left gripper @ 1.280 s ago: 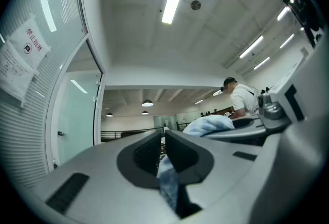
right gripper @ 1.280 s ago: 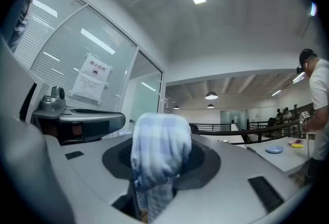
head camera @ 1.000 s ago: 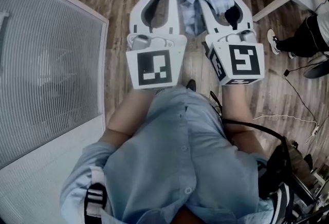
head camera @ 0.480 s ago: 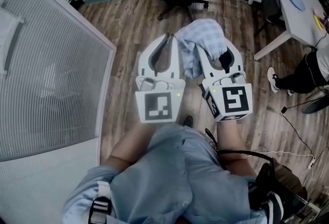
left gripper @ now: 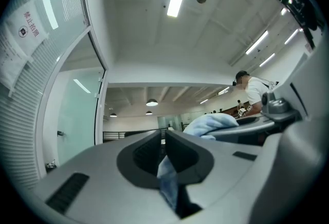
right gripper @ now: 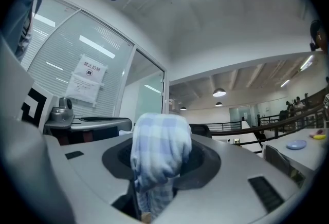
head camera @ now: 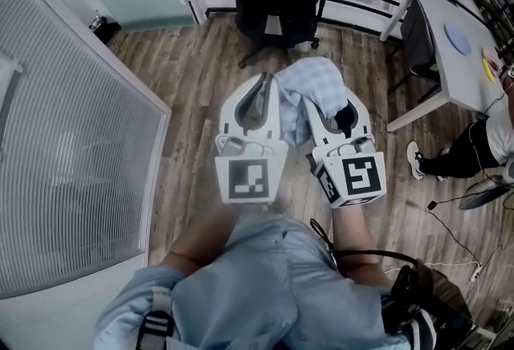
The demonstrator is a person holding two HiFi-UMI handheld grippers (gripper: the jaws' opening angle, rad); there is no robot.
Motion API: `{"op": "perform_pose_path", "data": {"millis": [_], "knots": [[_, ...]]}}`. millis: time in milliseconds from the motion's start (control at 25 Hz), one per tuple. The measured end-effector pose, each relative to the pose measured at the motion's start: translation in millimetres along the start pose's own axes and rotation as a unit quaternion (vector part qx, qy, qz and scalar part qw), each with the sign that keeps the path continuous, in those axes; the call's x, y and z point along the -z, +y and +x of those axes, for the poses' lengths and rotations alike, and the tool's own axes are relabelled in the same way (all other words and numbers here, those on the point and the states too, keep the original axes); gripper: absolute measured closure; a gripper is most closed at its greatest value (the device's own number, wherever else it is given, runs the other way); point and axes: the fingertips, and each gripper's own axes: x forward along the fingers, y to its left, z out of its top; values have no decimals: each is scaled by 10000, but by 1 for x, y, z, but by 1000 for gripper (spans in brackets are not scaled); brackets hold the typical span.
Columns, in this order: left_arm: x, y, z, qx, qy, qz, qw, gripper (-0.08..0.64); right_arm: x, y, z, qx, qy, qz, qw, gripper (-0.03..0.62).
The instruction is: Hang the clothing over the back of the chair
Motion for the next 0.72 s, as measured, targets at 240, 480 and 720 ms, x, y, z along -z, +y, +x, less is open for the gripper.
{"op": "perform_pose_path", "data": {"millis": [240,480,720], "knots": [[-3,47,50,100,-112,-13,9999,534,-19,-4,69,114,-192,-217,9995,420],[-6,92,101,170,-375,5,9992,534,-28,-13,134,278,-281,-301,9988,420],[22,96,119,238,-242,-94,9994,534,-8,-25,152,398,-171,-348,9985,420]]}}
